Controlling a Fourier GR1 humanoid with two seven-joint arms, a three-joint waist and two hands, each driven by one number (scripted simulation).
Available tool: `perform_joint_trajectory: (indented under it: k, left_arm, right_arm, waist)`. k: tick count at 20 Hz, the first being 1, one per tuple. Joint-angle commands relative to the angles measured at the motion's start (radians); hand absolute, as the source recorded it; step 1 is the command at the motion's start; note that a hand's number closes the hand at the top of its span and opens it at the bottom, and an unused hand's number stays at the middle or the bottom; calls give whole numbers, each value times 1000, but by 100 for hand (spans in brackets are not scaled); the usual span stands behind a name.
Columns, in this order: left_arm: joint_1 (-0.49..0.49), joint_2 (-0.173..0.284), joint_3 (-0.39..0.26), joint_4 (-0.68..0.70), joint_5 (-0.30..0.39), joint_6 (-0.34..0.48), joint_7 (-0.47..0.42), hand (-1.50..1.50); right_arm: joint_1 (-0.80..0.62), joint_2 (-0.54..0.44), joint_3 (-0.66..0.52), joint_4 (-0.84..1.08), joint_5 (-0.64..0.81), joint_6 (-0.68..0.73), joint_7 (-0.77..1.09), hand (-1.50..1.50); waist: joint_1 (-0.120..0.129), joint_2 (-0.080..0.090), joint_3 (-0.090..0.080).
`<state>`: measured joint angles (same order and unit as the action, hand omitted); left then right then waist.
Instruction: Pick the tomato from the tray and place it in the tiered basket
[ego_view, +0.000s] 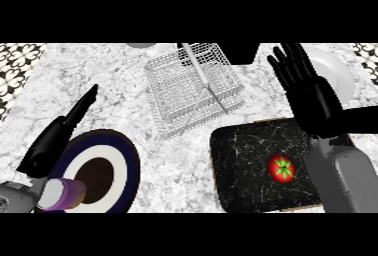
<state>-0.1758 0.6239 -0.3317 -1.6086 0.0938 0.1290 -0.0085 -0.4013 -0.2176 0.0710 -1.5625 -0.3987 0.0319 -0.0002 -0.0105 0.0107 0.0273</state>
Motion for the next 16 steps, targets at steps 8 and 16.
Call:
perform_joint_trajectory:
  k: [8, 16]
  left_arm:
    - [81, -241, 61, 63, 250, 55, 127, 0]
    - [13, -285, 60, 125, 258, 27, 164, 0]
  right_arm:
    - [370, -106, -282, 45, 103, -66, -331, -150]
    - [649, -98, -187, -4, 325, 80, -812, -150]
  waist:
    - [-82, 1, -24]
    - [-13, -12, -28]
